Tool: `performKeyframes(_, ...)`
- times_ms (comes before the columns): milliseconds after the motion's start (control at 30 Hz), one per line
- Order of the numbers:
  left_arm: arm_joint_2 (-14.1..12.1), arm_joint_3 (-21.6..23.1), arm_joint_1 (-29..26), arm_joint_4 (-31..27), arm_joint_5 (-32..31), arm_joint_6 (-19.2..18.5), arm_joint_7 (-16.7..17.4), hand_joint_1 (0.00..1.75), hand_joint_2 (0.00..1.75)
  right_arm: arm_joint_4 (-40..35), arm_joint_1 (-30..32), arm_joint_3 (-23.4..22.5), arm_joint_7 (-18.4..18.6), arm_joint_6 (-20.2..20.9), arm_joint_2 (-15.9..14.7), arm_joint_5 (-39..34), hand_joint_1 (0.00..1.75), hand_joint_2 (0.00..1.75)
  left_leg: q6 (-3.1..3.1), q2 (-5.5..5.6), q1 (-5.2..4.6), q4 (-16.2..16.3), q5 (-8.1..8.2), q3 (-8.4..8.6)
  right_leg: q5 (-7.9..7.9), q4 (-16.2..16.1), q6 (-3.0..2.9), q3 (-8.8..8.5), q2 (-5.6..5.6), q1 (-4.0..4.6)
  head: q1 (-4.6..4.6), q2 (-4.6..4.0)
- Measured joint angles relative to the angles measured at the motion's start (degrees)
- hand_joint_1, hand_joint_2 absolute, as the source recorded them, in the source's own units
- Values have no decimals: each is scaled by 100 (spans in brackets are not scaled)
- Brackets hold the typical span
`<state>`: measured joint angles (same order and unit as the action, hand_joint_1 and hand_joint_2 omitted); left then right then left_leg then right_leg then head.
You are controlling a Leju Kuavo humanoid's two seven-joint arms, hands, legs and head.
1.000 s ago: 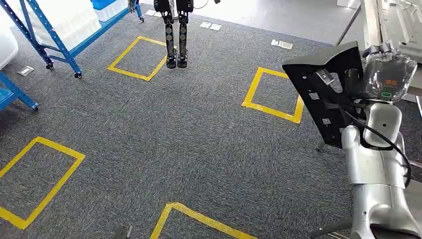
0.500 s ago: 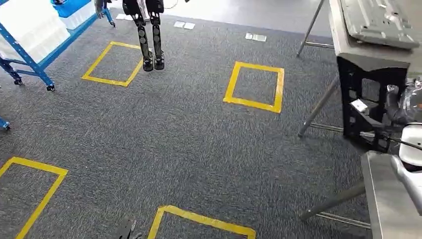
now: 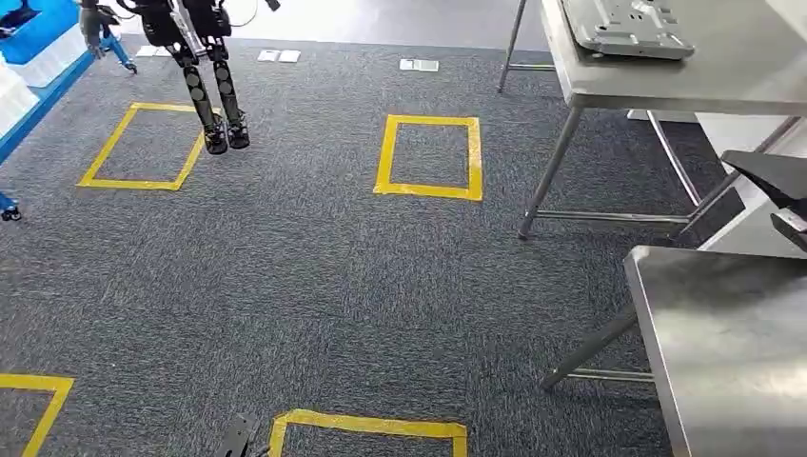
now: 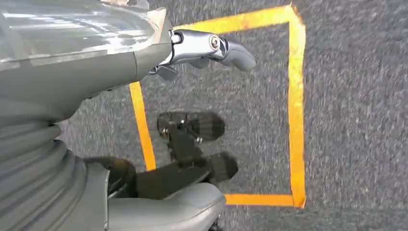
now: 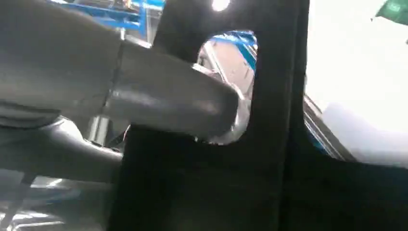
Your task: Take the parts from the cabinet and place them on the table.
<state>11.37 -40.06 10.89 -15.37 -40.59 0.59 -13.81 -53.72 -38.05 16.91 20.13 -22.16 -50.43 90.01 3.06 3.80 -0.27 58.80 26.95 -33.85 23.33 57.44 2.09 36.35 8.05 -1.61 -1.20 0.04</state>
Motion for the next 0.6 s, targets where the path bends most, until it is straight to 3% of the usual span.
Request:
performKeyframes(33, -2, -5, 1, 0, 35, 2, -30, 0, 175, 26, -62, -56, 0, 0, -4, 0, 175, 0, 41, -88, -18, -97, -41, 46, -20, -16, 46, 13, 86, 21, 0, 0)
performKeyframes(67, -11, -11, 2, 0, 48, 2, -50, 0, 175, 70, -135, -61, 2, 0, -15, -2, 175, 0, 62, -200, -2, -215, -117, 112, 14, 80, 37, 60, -211, -9, 4, 0)
performKeyframes(100, -20, -15, -2, 0, 59, 13, -83, 0, 175, 103, -229, -61, 2, -2, -15, -2, 175, 0, 107, -269, -10, -258, -129, 141, 139, 271, 21, 174, -507, 26, -7, 0)
performKeyframes(133, -33, -26, -8, 0, 87, 11, -109, 0, 175, 142, -327, -50, 2, -13, 13, -2, 175, 0, 111, -355, -16, -258, -129, 141, 320, 642, -1, 354, -636, 32, -17, 0)
performKeyframes(200, -44, -59, -31, 2, 114, 13, -142, 0, 175, 304, -516, -2, -37, -28, 94, 0, 175, 0, 108, -537, -29, -255, -124, 135, 596, 1478, 36, 742, -712, -11, -13, 0)
performKeyframes(233, -44, -79, -51, 2, 125, 17, -155, 0, 175, 376, -566, 18, -61, -48, 116, 0, 175, 0, 104, -614, -28, -253, -122, 130, 617, 1648, 84, 814, -732, -44, -24, 0)
performKeyframes(267, -44, -92, -73, 2, 157, 22, -181, 0, 175, 435, -628, 44, -72, -88, 149, 0, 175, 0, 91, -694, -21, -253, -114, 130, 552, 1532, 139, 748, -754, -84, -20, 0)
performKeyframes(300, -44, -105, -89, 2, 164, 37, -203, 0, 175, 483, -708, 62, -90, -109, 171, 0, 175, 0, 68, -767, -8, -244, -101, 130, 417, 1191, 219, 558, -798, -130, -20, 0)
performKeyframes(333, -44, -122, -95, 2, 172, 46, -216, 0, 175, 529, -778, 73, -101, -120, 182, 0, 175, 0, 33, -826, 11, -222, -82, 130, 239, 685, 313, 269, -889, -176, -20, 0)
performKeyframes(367, -48, -142, -98, 2, 173, 52, -221, 0, 175, 557, -839, 81, -114, -140, 197, 0, 175, 0, -24, -877, 27, -166, -45, 128, 88, 129, 401, -62, -1077, -221, -20, 0)
performKeyframes(400, -92, -162, -95, -4, 175, 59, -221, 0, 175, 601, -884, 95, -116, -151, 234, -2, 175, 0, -82, -928, 2, -154, -13, 127, 160, 145, 378, -99, -1180, -135, -29, 0)
performKeyframes(433, -89, -164, -98, -2, 179, 66, -232, 0, 175, 618, -910, 108, -133, -162, 247, -2, 175, 0, -138, -977, -22, -79, 43, 116, 121, 54, 283, -93, -1091, -103, -16, 0)
performKeyframes(467, -94, -173, -96, -2, 179, 68, -236, 0, 175, 645, -939, 121, -135, -177, 269, 2, 175, 0, -172, -998, -18, -64, 64, 133, 131, 86, 207, -95, -1032, -136, -4, 0)
performKeyframes(500, -92, -179, -104, -2, 181, 68, -238, 0, 175, 662, -956, 130, -120, -206, 269, 0, 175, 0, -175, -1062, -17, -104, 66, 137, 140, 116, 181, -59, -980, -69, 2, 0)
performKeyframes(533, -90, -184, -107, 0, 201, 70, -244, 0, 175, 688, -980, 145, -98, -223, 254, -4, 175, 0, -209, -1123, 16, -57, 87, 137, 130, 118, 149, -47, -903, -130, 24, 0)
performKeyframes(567, -83, -186, -107, 0, 216, 70, -256, 0, 175, 697, -1018, 151, -94, -232, 251, 0, 175, 0, -240, -1048, 47, -31, 128, 124, 120, 116, 100, -50, -864, -107, 20, 0)
performKeyframes(600, -83, -195, -112, 0, 225, 77, -271, 0, 175, 710, -1081, 151, -83, -251, 254, -2, 175, 0, -246, -711, 82, 158, 304, 52, 107, 116, 65, -48, -811, -114, 26, 0)
